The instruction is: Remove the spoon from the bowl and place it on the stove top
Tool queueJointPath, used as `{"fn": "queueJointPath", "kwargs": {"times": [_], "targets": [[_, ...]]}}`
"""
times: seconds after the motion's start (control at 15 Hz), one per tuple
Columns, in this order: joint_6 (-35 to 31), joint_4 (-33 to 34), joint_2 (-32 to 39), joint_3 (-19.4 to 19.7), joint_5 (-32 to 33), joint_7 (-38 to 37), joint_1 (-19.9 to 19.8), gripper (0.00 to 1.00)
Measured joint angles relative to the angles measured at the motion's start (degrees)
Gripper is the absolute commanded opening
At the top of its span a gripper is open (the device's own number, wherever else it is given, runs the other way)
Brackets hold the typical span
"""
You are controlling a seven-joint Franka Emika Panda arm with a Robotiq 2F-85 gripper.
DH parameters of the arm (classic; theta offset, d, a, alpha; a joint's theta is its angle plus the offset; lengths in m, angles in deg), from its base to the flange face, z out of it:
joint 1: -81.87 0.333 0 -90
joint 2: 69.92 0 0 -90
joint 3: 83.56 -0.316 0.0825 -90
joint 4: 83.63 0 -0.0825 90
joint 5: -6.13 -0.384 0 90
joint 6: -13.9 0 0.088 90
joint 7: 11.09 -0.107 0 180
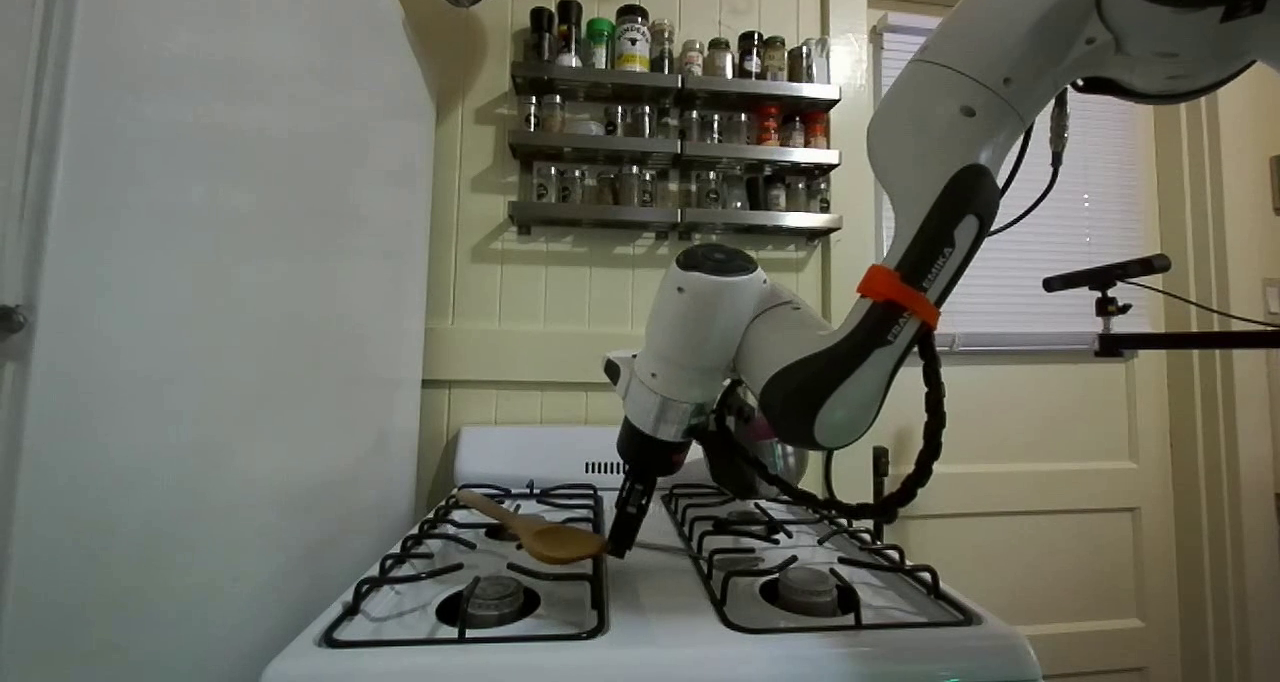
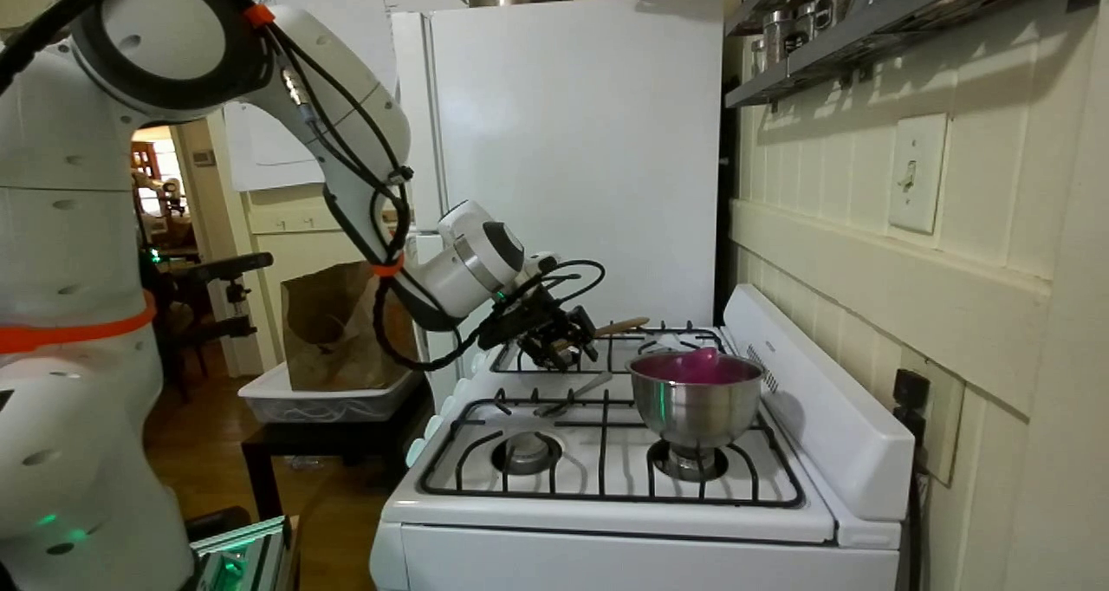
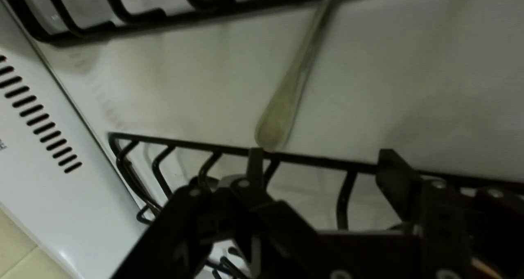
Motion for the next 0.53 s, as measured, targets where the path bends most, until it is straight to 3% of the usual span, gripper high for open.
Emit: {"fn": "queueJointPath", "kwargs": {"times": [0.27,0.53], "targets": [[-8.73,-1.66,-2.68,-2.6,-16.48,8.74,-0.11,1.0],[-10.56,-5.19,-8.07,-5.22,-34.48,14.07,2.24,1.0]]}}
